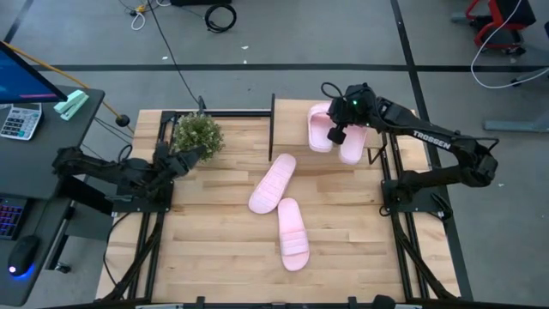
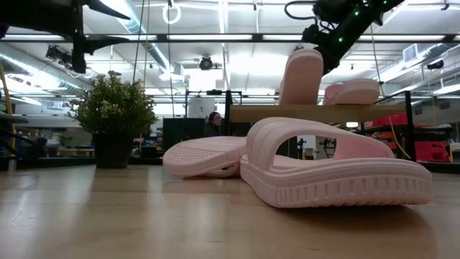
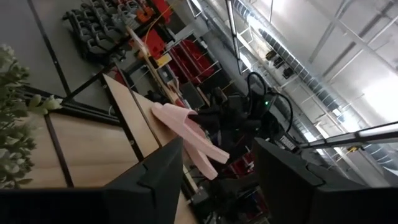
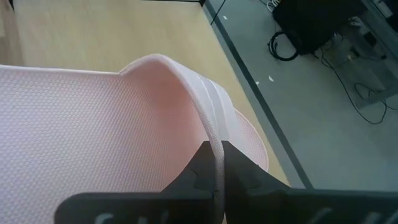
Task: Pick and place slides into the shelf
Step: Put the top left pink slide on the shelf, then put the bottom pink slide on the shelf
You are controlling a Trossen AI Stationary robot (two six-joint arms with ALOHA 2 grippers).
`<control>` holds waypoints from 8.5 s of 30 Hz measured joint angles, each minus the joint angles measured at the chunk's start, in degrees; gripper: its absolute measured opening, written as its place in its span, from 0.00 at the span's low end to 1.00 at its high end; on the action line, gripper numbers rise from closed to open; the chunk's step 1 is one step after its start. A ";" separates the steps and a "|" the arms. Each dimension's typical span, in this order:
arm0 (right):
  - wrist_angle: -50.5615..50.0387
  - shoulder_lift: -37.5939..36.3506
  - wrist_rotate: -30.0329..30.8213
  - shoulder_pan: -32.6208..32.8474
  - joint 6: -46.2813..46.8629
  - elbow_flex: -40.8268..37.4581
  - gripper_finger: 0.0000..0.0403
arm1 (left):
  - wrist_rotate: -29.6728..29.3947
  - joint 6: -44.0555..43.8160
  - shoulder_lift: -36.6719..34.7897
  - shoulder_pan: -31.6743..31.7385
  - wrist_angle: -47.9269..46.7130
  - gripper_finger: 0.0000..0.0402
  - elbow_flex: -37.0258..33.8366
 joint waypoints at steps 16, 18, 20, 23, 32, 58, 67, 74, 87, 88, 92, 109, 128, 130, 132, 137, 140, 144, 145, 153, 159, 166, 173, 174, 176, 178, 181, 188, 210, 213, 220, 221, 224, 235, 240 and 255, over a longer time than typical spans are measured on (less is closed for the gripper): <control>-4.94 -1.05 0.12 -0.63 -1.96 0.04 0.02 | -0.16 0.52 0.62 1.25 -0.06 0.47 0.00; -5.33 -1.29 0.55 -0.68 -2.36 0.04 0.02 | -0.16 0.52 0.62 1.22 -0.05 0.47 0.00; -5.65 -1.57 1.57 -0.64 -2.87 0.04 0.02 | -0.14 0.52 0.62 1.22 -0.06 0.47 0.00; -5.75 -2.00 2.85 -0.77 -3.34 0.04 0.02 | -0.14 0.50 0.62 1.22 -0.07 0.47 0.00; -8.38 -2.75 4.26 -0.96 -5.87 0.04 0.02 | -0.16 0.50 0.62 1.22 -0.12 0.47 0.00; -11.64 -2.68 9.78 -1.18 -10.80 0.04 0.02 | -0.14 0.24 0.62 1.03 -0.60 0.44 0.00; -11.80 -2.68 9.75 -0.94 -4.33 0.04 0.02 | -0.14 -0.10 0.62 1.03 -0.71 0.44 0.00; -11.77 -2.66 10.21 -0.92 -2.81 0.04 0.04 | -0.13 -0.09 0.62 1.03 -0.91 0.45 0.00; -10.06 -2.60 19.51 -0.98 -5.75 0.02 0.03 | -0.12 -0.07 0.61 1.03 -1.46 0.44 0.00; -10.06 -2.61 18.78 -0.98 -5.83 0.02 0.03 | -0.12 -0.07 0.60 1.03 -1.68 0.44 0.00; -10.01 -2.70 14.71 -0.98 -6.02 0.02 0.03 | -0.12 -0.11 0.61 1.03 -2.32 0.43 0.00; -14.60 -2.79 10.64 -0.94 -3.95 0.04 0.13 | -0.12 -0.13 0.60 1.03 -3.14 0.43 0.00; -17.24 -2.77 9.15 -0.76 -4.26 3.98 0.37 | -0.12 -0.20 0.60 1.03 -3.12 0.44 0.00; -18.59 -2.75 8.44 -0.76 -4.00 5.33 0.38 | -0.12 -0.20 0.60 1.03 -3.14 0.45 0.00; -20.40 -2.76 6.47 -0.43 -2.05 6.75 0.39 | -0.13 -0.20 0.60 1.04 -3.14 0.45 0.00; -20.84 -2.76 -0.92 2.67 3.08 7.51 0.39 | -0.12 -0.13 0.60 1.03 -3.28 0.45 0.00; -17.06 -2.26 -1.46 6.30 3.69 7.43 0.38 | -0.12 -0.17 0.60 1.05 -3.51 0.45 0.00; -14.55 -1.37 -2.15 10.88 4.67 7.32 0.38 | -0.14 -0.17 0.60 1.05 -3.48 0.45 0.00; -14.47 -0.93 -2.74 11.88 5.77 7.32 0.38 | -0.14 -0.17 0.60 1.05 -3.48 0.45 0.00; -13.87 5.58 -3.85 18.54 8.20 7.30 0.38 | -0.12 -0.20 0.60 1.05 -3.44 0.43 0.00; -13.72 7.86 -3.88 21.18 8.18 7.21 0.36 | -0.14 -0.13 0.60 1.05 -3.46 0.44 0.00; -15.20 5.08 -14.15 24.15 10.07 7.21 0.04 | -0.05 -0.15 0.60 1.05 -3.46 0.43 0.00; -20.50 3.11 -14.12 29.38 11.65 7.21 0.01 | 4.13 -0.13 0.61 1.05 -3.64 0.45 0.00; -21.55 2.86 -14.00 29.90 11.75 7.21 0.02 | 5.33 -0.15 0.62 1.05 -3.85 0.45 0.00; -23.47 2.72 -13.90 30.77 12.20 7.21 0.02 | 8.51 -0.17 0.62 1.05 -4.01 0.45 0.00; -24.68 2.36 -13.86 31.61 13.18 7.21 0.01 | 12.10 -0.89 0.74 1.05 -3.99 0.45 0.00; -24.68 2.06 -14.24 33.18 15.53 7.21 0.01 | 15.18 -3.75 1.78 0.69 -4.08 0.44 0.04; -24.60 2.04 -17.85 40.12 22.97 7.21 0.01 | 15.81 -8.00 7.18 -3.18 -4.05 0.45 0.09; 7.53 18.77 -15.17 55.86 49.81 7.23 0.22 | 17.04 -14.85 17.56 -21.65 -3.82 0.43 0.04; 9.56 21.82 -17.50 54.85 50.01 7.22 0.30 | 17.04 -14.71 17.56 -22.96 -4.01 0.44 0.04; 12.65 26.17 -27.87 51.05 51.22 7.21 0.42 | 17.00 -14.52 17.56 -24.67 -4.36 0.44 0.04; 12.62 26.67 -28.56 50.67 50.89 7.22 0.43 | 17.00 -14.43 17.56 -24.76 -4.36 0.44 0.04; 12.68 28.21 -30.00 49.76 49.14 7.21 0.44 | 17.00 -13.66 17.56 -24.76 -4.36 0.43 0.04; 12.94 33.46 -31.53 47.62 43.06 7.23 0.44 | 17.00 -13.60 17.56 -24.72 -4.36 0.45 0.02; 13.04 34.87 -32.41 46.22 41.38 7.45 0.44 | 17.00 -13.58 17.56 -24.63 -4.38 0.44 0.02; 13.24 38.35 -39.51 46.40 40.44 7.45 0.37 | 17.00 -13.49 17.56 -24.63 -4.72 0.44 0.00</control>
